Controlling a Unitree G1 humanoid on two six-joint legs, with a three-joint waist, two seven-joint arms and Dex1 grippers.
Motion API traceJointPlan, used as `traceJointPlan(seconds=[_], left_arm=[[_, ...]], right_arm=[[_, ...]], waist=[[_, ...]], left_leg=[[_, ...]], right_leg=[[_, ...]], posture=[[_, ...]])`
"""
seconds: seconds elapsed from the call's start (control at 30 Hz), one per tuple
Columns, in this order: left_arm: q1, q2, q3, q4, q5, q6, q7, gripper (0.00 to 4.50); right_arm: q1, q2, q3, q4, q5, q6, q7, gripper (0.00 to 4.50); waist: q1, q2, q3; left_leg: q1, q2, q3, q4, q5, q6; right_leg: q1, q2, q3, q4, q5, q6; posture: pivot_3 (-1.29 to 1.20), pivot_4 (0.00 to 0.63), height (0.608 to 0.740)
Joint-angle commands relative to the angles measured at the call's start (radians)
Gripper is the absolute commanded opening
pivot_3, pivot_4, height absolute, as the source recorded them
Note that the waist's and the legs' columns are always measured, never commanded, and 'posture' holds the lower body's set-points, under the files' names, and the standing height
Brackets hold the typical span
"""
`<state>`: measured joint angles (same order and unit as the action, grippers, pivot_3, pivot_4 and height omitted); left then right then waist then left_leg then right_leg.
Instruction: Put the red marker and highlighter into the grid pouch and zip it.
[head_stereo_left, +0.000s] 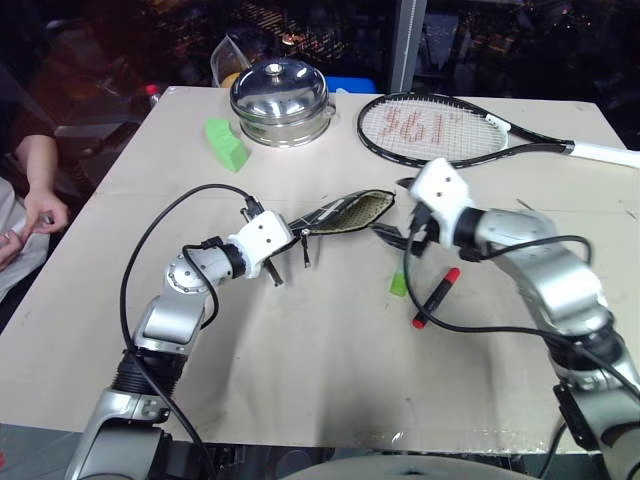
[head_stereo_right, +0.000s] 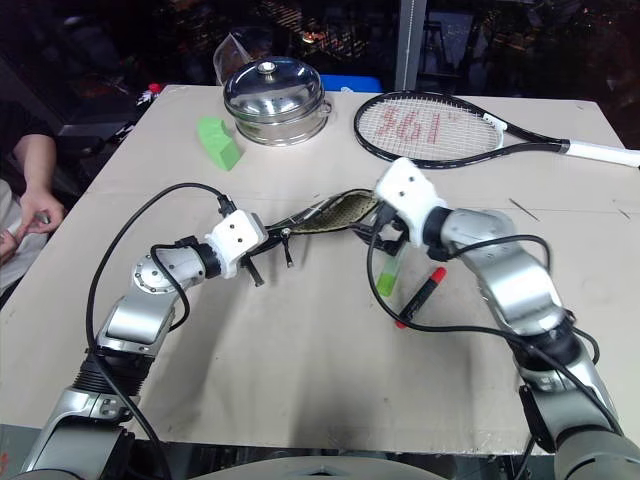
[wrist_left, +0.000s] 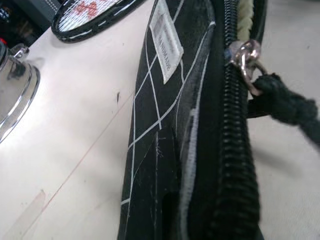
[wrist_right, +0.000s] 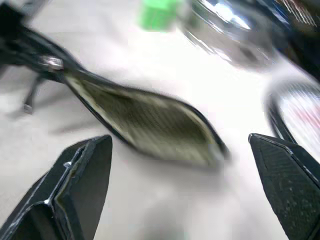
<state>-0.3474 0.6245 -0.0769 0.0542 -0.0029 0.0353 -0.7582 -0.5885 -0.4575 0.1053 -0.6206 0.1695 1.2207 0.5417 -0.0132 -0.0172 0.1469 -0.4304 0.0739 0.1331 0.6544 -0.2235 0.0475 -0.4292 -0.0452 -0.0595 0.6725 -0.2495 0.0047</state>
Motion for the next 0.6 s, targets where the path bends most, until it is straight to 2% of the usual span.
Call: traceJointPlan(seconds=[0.03, 0.1, 0.2, 0.27, 0.4, 0.43, 0.47, 0.53, 0.6], left_arm=[[-0.029, 0.005, 0.021, 0.015, -0.009, -0.020, 0.003, 0.00], [-0.038, 0.003, 0.014, 0.030, -0.008, -0.029, -0.005, 0.00], [-0.051, 0.001, 0.009, 0.050, -0.007, -0.040, -0.009, 0.00], [-0.055, 0.000, 0.009, 0.058, -0.007, -0.046, -0.010, 0.00], [-0.035, 0.002, 0.011, 0.048, -0.009, -0.050, -0.011, 0.00], [-0.025, 0.003, 0.011, 0.038, -0.009, -0.050, -0.011, 0.00], [-0.018, 0.004, 0.011, 0.031, -0.009, -0.049, -0.010, 0.00], [-0.007, 0.002, 0.011, 0.017, -0.009, -0.044, -0.007, 0.00], [0.004, 0.000, 0.011, 0.004, -0.009, -0.039, -0.003, 0.00]], right_arm=[[0.005, 0.155, -0.091, -0.040, 0.001, 0.376, -0.125, 4.43], [0.043, 0.269, -0.094, 0.021, -0.051, 0.394, -0.241, 4.43], [0.071, 0.376, -0.093, 0.077, -0.079, 0.394, -0.348, 4.43], [0.076, 0.416, -0.088, 0.116, -0.077, 0.394, -0.394, 4.43], [0.086, 0.407, -0.026, 0.237, -0.088, 0.394, -0.467, 4.43], [0.083, 0.397, 0.000, 0.256, -0.063, 0.394, -0.457, 4.05], [0.078, 0.383, 0.029, 0.268, -0.040, 0.394, -0.447, 3.94], [0.056, 0.317, 0.139, 0.273, 0.014, 0.394, -0.408, 3.24], [0.023, 0.255, 0.226, 0.276, 0.058, 0.394, -0.372, 2.21]], waist=[[-0.003, 0.000, 0.000], [-0.003, -0.001, -0.001], [-0.002, 0.000, 0.000], [-0.002, 0.000, 0.000], [-0.004, -0.004, -0.003], [-0.004, -0.005, -0.004], [-0.005, -0.005, -0.004], [-0.008, -0.006, -0.005], [-0.007, -0.007, -0.005]], left_leg=[[0.000, 0.000, 0.000, 0.000, 0.000, 0.000], [0.000, 0.000, -0.001, 0.000, 0.000, 0.000], [-0.001, 0.000, -0.002, 0.000, 0.001, -0.001], [-0.001, -0.001, -0.001, 0.000, 0.003, -0.005], [0.000, -0.001, 0.000, 0.000, 0.003, -0.005], [0.001, -0.001, -0.001, 0.000, 0.003, -0.004], [0.001, -0.001, -0.001, 0.000, 0.003, -0.004], [0.003, 0.000, -0.001, 0.000, 0.001, -0.002], [0.003, 0.000, -0.002, 0.000, 0.001, -0.002]], right_leg=[[0.000, 0.000, 0.000, 0.001, 0.000, 0.000], [-0.001, 0.001, 0.000, 0.002, 0.000, -0.001], [-0.003, 0.001, 0.000, 0.006, -0.001, -0.003], [-0.003, 0.005, 0.000, 0.006, -0.001, -0.003], [-0.002, 0.005, 0.000, 0.005, -0.001, -0.002], [-0.002, 0.005, -0.001, 0.005, -0.001, -0.002], [-0.001, 0.006, 0.000, 0.005, -0.001, -0.002], [0.000, 0.006, 0.000, 0.005, -0.002, -0.002], [0.000, 0.005, 0.001, 0.005, -0.002, -0.003]], posture=[[0.00, 0.150, 0.740], [0.00, 0.150, 0.740], [0.00, 0.150, 0.740], [0.00, 0.150, 0.740], [0.00, 0.150, 0.740], [0.00, 0.150, 0.740], [0.00, 0.150, 0.740], [0.00, 0.150, 0.740], [0.00, 0.150, 0.740]])
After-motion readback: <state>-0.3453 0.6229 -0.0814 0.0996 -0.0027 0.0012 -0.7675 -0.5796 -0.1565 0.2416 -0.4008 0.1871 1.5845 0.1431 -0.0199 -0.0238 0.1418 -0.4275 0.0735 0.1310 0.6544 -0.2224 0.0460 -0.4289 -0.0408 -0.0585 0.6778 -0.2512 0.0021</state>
